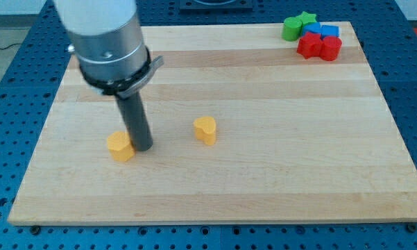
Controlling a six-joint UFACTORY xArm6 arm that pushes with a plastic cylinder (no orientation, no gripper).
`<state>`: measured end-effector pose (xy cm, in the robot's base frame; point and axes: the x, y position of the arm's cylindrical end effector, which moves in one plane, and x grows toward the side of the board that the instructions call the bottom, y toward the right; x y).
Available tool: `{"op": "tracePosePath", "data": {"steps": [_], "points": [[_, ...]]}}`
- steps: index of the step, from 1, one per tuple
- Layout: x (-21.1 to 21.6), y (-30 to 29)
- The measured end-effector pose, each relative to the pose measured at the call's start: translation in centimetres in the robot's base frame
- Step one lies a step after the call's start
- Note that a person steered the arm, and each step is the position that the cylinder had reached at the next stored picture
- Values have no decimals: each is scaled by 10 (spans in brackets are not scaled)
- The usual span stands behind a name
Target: Separate the yellow hexagon from yellow heart
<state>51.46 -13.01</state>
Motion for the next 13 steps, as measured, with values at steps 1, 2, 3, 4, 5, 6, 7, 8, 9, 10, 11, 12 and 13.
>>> {"op": "tracePosePath", "data": {"steps": [1,2,3,4,5,6,7,8,9,10,11,12,13], "points": [[50,-28],[67,-79],[35,-93],[6,-52],[-2,-34],[16,-44],[22,-34],[0,-14],[-33,8],[-27,10],[0,12],[-13,31],[-55,52]]}}
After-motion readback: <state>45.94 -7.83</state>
